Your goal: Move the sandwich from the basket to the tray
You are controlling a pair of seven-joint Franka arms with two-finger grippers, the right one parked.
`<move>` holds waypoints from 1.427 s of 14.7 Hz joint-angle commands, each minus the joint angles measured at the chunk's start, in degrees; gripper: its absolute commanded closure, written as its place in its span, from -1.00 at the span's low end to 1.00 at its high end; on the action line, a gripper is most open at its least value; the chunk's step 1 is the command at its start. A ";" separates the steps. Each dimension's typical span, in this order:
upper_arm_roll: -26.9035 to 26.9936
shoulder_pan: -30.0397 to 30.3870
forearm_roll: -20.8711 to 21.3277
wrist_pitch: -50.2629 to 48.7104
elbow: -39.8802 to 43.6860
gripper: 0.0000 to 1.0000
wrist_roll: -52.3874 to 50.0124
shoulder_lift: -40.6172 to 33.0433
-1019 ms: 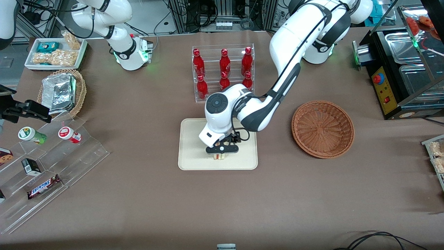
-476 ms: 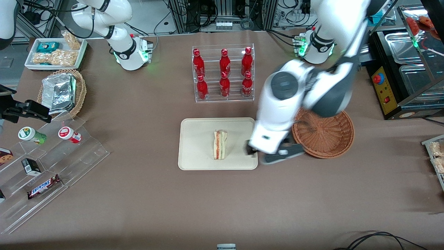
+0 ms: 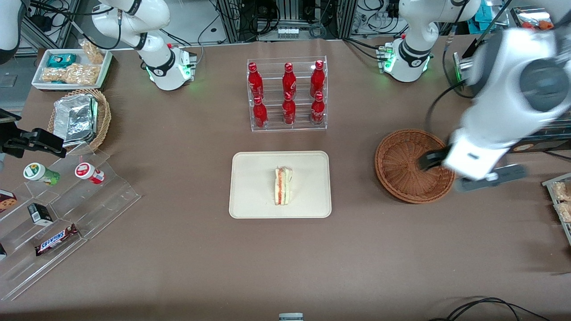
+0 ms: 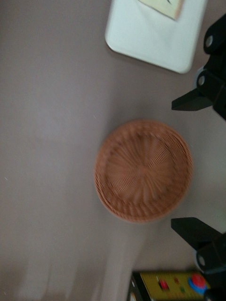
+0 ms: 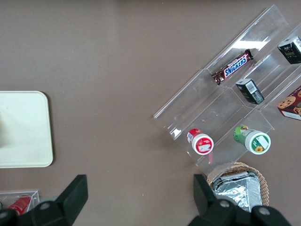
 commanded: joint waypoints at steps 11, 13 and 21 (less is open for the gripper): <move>-0.95 8.29 -6.21 -13.97 -3.67 -1.00 11.67 -11.63; -0.86 9.00 -8.52 -12.30 -4.38 -1.00 11.76 -11.64; -0.51 9.09 -7.64 -12.20 -0.70 -1.00 11.85 -11.11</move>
